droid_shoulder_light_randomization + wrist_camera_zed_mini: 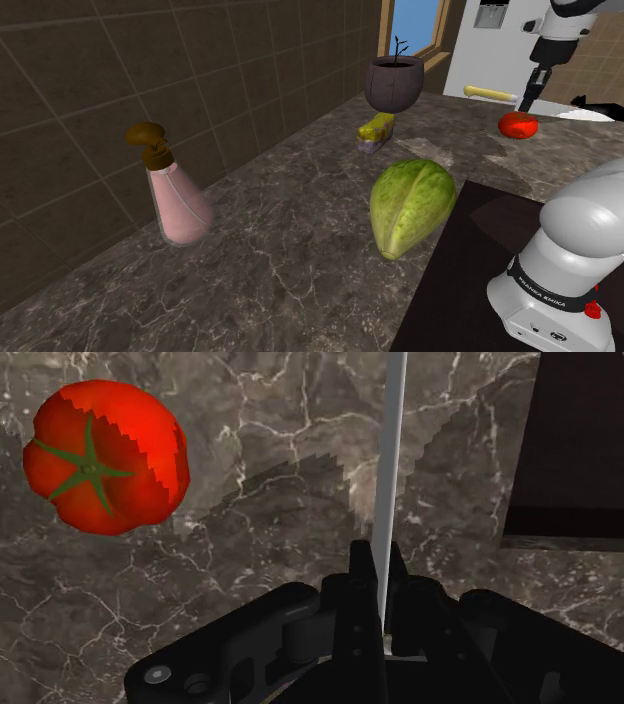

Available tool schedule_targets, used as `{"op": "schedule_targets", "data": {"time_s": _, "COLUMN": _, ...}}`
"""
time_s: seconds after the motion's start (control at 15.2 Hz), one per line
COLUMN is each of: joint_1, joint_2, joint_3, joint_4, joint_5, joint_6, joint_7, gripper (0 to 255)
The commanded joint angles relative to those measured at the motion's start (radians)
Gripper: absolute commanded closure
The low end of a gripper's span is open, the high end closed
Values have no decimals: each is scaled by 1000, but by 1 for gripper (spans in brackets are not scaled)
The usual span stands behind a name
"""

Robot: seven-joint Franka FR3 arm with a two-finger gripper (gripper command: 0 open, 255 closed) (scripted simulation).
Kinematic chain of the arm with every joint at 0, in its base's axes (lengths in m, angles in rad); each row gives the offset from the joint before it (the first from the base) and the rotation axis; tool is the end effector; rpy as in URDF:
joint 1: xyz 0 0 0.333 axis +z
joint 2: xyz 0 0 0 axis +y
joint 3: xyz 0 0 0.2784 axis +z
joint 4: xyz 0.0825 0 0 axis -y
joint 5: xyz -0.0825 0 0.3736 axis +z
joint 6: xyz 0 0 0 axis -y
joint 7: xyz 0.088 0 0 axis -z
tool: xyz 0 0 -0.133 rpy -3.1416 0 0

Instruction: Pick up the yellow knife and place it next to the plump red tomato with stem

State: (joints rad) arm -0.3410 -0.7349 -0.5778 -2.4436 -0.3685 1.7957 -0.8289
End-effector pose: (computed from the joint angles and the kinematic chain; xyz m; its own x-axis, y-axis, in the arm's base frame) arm 0.1965 -0.3260 0.4517 0.9929 0.1173 0.0217 0.1173 -0.9931 0.0017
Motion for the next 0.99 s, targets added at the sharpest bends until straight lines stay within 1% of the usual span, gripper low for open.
{"op": "schedule_targets", "data": {"time_s": 0.0, "joint_1": -13, "joint_2": 12, "joint_3": -49, "joint_4": 22, "joint_5": -24, "joint_6": 2, "joint_7": -54, "gripper": 255}}
{"op": "schedule_targets", "data": {"time_s": 0.26, "joint_1": -23, "joint_2": 52, "joint_3": -145, "joint_4": 86, "joint_5": -56, "joint_6": 5, "joint_7": -157, "gripper": 255}}
{"op": "schedule_targets", "data": {"time_s": 0.53, "joint_1": -14, "joint_2": 107, "joint_3": -251, "joint_4": 166, "joint_5": -73, "joint_6": 12, "joint_7": -262, "gripper": 255}}
{"op": "schedule_targets", "data": {"time_s": 0.73, "joint_1": 9, "joint_2": 159, "joint_3": -341, "joint_4": 237, "joint_5": -74, "joint_6": 19, "joint_7": -344, "gripper": 255}}
{"op": "schedule_targets", "data": {"time_s": 0.92, "joint_1": 49, "joint_2": 220, "joint_3": -446, "joint_4": 316, "joint_5": -60, "joint_6": 28, "joint_7": -430, "gripper": 255}}
